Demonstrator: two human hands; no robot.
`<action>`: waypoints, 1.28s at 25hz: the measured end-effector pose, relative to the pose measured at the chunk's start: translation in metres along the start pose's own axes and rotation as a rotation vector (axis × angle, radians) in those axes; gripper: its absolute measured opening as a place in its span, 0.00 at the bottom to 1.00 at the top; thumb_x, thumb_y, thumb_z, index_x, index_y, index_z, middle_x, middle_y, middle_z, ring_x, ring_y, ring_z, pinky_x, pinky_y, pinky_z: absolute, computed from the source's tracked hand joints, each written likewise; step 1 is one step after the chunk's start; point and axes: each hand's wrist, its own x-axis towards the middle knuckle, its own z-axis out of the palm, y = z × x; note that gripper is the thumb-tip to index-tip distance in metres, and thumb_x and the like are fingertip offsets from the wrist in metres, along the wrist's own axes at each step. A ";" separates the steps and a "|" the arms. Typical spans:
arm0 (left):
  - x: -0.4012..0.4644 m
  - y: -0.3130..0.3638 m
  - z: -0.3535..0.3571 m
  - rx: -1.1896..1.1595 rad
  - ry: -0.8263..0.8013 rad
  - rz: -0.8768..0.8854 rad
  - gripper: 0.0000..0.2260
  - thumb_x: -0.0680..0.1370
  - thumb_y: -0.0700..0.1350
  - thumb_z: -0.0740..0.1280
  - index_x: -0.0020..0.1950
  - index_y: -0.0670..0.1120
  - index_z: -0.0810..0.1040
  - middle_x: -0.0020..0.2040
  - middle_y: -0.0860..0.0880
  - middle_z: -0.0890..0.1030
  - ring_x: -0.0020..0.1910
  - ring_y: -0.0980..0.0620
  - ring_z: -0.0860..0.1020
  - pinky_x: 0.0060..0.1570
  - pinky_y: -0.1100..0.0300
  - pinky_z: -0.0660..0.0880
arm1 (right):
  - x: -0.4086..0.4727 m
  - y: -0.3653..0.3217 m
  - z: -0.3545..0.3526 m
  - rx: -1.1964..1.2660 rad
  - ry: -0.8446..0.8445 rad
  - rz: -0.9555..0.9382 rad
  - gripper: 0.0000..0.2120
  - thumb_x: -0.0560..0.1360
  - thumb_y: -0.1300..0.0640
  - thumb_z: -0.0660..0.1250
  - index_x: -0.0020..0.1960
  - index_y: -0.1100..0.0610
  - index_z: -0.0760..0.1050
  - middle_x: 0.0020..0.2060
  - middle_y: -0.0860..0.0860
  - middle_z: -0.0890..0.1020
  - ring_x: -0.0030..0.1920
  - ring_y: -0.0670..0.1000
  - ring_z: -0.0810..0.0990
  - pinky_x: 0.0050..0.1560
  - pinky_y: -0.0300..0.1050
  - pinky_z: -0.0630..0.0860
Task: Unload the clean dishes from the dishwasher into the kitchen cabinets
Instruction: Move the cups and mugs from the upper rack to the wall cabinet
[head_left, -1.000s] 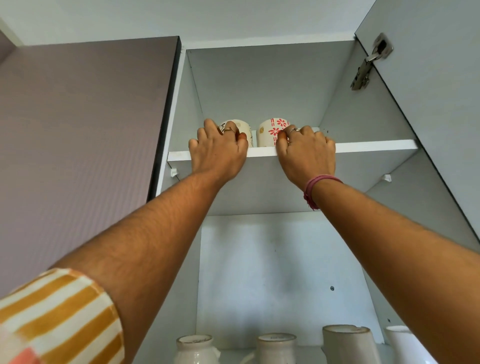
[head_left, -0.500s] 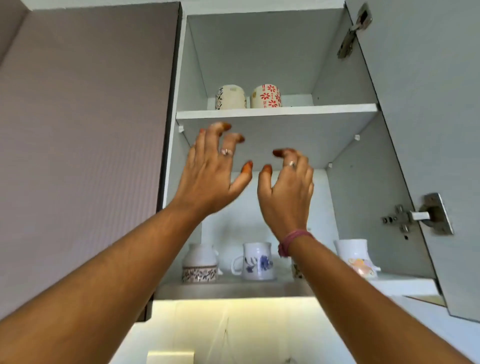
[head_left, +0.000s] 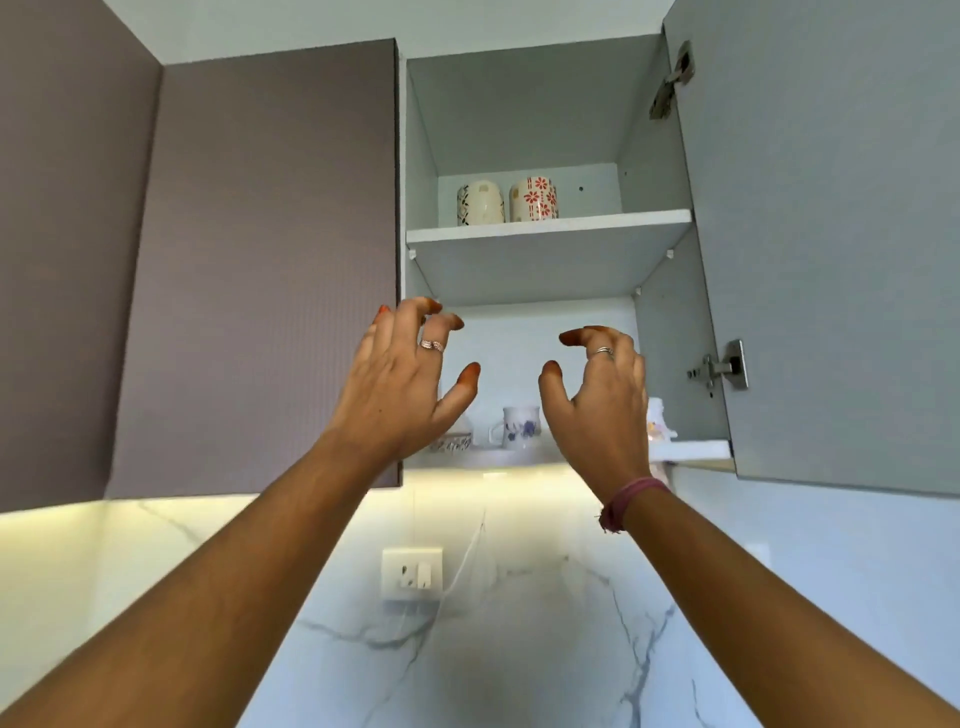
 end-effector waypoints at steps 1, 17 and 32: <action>-0.020 0.012 -0.018 -0.052 -0.006 -0.026 0.22 0.76 0.56 0.58 0.62 0.43 0.73 0.59 0.42 0.74 0.56 0.44 0.74 0.55 0.47 0.72 | -0.021 -0.010 -0.019 0.014 -0.020 0.014 0.13 0.75 0.54 0.63 0.59 0.54 0.73 0.60 0.50 0.73 0.61 0.51 0.69 0.61 0.49 0.68; -0.183 0.164 -0.157 -0.333 -0.347 -0.252 0.24 0.76 0.60 0.58 0.58 0.44 0.79 0.57 0.46 0.80 0.52 0.45 0.80 0.55 0.51 0.73 | -0.201 -0.037 -0.272 0.003 -0.263 0.413 0.12 0.75 0.57 0.66 0.58 0.51 0.73 0.54 0.43 0.72 0.55 0.43 0.71 0.55 0.37 0.68; -0.133 0.329 -0.152 -0.485 -0.287 -0.343 0.17 0.77 0.54 0.64 0.61 0.46 0.76 0.59 0.49 0.77 0.56 0.50 0.78 0.55 0.55 0.74 | -0.103 0.043 -0.402 0.500 0.125 0.668 0.25 0.76 0.63 0.66 0.69 0.52 0.62 0.63 0.47 0.71 0.62 0.47 0.73 0.54 0.37 0.73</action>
